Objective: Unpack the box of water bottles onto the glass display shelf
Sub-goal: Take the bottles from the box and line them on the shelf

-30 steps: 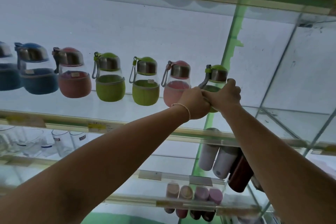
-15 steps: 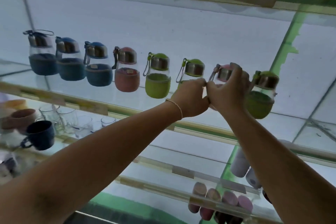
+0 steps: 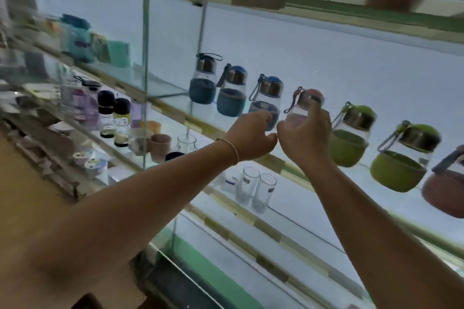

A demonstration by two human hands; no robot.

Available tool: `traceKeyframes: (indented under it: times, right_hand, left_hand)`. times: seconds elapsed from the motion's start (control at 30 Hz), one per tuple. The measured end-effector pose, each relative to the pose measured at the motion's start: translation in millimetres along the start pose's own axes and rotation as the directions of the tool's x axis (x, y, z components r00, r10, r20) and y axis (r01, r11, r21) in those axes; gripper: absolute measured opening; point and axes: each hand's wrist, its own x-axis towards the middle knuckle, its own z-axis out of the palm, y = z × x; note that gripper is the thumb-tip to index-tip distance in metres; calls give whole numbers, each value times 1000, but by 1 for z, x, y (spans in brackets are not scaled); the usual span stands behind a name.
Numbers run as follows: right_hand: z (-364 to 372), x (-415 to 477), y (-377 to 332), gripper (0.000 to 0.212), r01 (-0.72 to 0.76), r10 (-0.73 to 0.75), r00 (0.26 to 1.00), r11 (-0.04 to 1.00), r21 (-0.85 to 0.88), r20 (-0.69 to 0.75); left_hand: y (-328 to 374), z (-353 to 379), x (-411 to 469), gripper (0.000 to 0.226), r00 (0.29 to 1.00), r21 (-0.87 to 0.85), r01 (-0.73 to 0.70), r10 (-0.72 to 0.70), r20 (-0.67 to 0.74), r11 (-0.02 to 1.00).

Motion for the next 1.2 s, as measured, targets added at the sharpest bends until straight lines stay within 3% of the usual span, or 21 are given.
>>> traceKeyframes:
  times: [0.13, 0.33, 0.47, 0.67, 0.77, 1.03, 1.2]
  right_hand:
    - [55, -14, -51, 67, 62, -70, 994, 995, 82, 86]
    - [134, -38, -120, 59, 130, -186, 948, 967, 219, 259]
    - [177, -56, -165, 56, 138, -236, 906, 949, 282, 350]
    - [237, -93, -217, 56, 172, -324, 825, 924, 341, 462]
    - [266, -110, -237, 56, 204, -374, 776, 911, 359, 507]
    - [351, -163, -262, 53, 212, -463, 578, 880, 425, 672]
    - [407, -186, -265, 55, 215, -479, 443, 877, 429, 757]
  left_hand:
    - [-60, -52, -13, 40, 991, 48, 129, -128, -23, 990]
    - [-136, -128, -40, 39, 939, 46, 335, -329, -96, 941]
    - [-177, -176, -68, 45, 910, 91, 405, -390, -141, 910]
    - [-226, -226, -112, 35, 850, 159, 517, -482, -213, 841]
    - [-253, -241, -137, 46, 789, 126, 603, -567, -235, 788]
    - [-327, -258, -206, 22, 590, 72, 798, -751, -297, 598]
    - [-367, -252, -235, 22, 429, 47, 898, -850, -305, 437]
